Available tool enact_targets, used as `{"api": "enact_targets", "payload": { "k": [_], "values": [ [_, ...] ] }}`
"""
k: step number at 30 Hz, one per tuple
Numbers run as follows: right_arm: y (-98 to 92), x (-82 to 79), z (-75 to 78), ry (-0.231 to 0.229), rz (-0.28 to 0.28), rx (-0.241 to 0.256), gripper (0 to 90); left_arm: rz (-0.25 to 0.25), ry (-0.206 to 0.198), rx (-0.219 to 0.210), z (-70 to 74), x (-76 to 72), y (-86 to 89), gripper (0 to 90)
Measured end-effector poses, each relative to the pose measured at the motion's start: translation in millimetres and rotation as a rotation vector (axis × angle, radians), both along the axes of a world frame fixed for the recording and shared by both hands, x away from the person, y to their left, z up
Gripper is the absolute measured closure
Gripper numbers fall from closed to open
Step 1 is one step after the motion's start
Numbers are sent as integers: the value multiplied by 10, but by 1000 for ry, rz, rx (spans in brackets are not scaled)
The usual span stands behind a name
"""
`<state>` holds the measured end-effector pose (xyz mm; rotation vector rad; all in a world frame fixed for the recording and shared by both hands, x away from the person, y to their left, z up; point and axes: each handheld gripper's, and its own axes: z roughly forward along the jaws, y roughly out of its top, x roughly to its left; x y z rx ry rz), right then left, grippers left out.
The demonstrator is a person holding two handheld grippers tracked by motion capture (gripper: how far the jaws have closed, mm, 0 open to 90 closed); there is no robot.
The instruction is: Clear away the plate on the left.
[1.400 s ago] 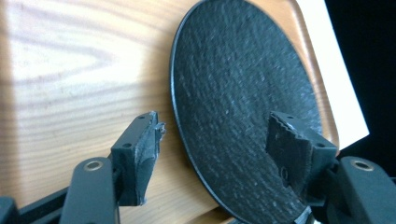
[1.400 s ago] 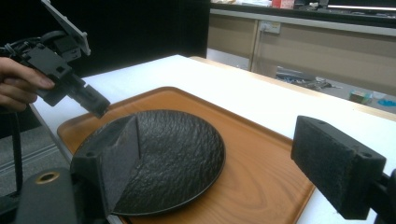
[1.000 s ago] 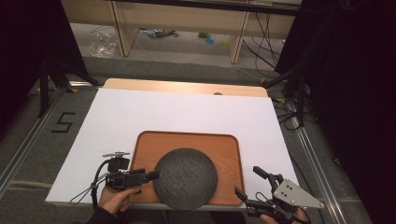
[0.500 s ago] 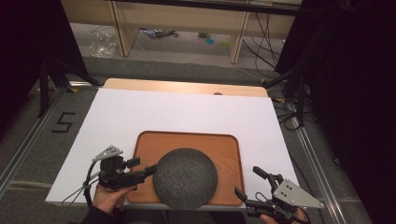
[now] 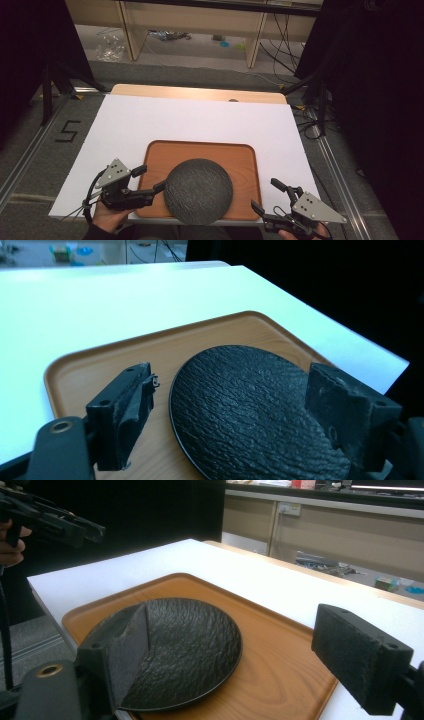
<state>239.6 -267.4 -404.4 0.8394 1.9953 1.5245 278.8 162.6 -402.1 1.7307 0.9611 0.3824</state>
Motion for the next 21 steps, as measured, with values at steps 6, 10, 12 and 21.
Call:
{"api": "enact_targets", "payload": {
  "k": [6, 10, 12, 21],
  "values": [
    [-4, 7, -2, -18, -8, -4, 166, -10, 8, -19, 0, -62, 1, 189],
    [-6, 11, -4, -27, -10, -7, 166, -30, -3, -19, 8, -126, -16, 188],
    [-7, 11, -5, -24, -11, -8, 165, -32, -4, -23, 10, -166, -28, 187],
    [-7, 9, -3, -27, -5, -6, 165, -17, 1, -42, 17, -266, -15, 184]
  ]
}}
